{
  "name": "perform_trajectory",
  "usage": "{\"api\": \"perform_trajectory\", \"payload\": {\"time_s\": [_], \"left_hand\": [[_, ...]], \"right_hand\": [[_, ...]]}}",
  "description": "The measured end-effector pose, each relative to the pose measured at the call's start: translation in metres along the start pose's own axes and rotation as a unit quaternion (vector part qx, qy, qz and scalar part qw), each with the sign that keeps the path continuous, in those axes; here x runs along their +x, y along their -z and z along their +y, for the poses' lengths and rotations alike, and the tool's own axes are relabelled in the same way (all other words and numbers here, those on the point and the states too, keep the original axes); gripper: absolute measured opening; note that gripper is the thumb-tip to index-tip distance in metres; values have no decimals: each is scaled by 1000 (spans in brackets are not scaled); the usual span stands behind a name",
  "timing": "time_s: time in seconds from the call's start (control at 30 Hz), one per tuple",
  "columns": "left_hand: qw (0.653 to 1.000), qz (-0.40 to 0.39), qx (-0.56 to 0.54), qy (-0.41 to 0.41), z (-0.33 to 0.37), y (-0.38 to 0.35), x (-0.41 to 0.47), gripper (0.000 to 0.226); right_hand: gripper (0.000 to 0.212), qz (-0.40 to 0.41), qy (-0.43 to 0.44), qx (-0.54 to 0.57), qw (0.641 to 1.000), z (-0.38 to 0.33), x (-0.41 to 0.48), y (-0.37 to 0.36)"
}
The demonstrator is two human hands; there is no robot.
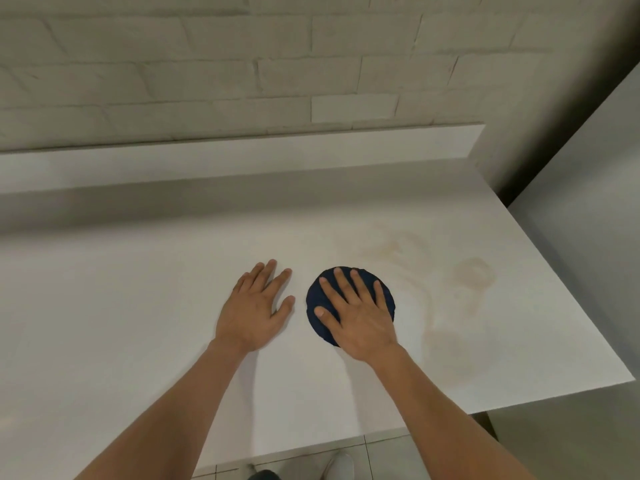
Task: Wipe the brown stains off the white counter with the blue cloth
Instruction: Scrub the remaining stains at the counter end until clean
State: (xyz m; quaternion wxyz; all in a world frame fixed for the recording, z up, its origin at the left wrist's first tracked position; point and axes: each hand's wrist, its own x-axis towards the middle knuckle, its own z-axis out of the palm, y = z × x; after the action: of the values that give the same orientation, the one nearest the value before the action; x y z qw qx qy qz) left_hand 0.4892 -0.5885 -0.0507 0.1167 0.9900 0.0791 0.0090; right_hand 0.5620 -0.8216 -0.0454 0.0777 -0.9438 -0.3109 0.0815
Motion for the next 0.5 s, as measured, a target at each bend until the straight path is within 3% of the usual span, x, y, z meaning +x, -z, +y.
{"api": "perform_trajectory", "payload": {"time_s": [0.1, 0.27, 0.4, 0.5], "left_hand": [[1000, -2, -1, 2, 0, -1, 0, 67], [1000, -7, -15, -4, 2, 1, 0, 66], [999, -33, -16, -11, 3, 10, 3, 64], [997, -27, -70, -19, -9, 26, 8, 59]], "right_hand": [[63, 18, -1, -3, 1000, 13, -21, -3], [64, 11, -82, -2, 997, 27, 0, 7], [64, 1, -121, 8, 993, 8, 24, 9], [64, 5, -101, 8, 995, -22, 19, 1]]}}
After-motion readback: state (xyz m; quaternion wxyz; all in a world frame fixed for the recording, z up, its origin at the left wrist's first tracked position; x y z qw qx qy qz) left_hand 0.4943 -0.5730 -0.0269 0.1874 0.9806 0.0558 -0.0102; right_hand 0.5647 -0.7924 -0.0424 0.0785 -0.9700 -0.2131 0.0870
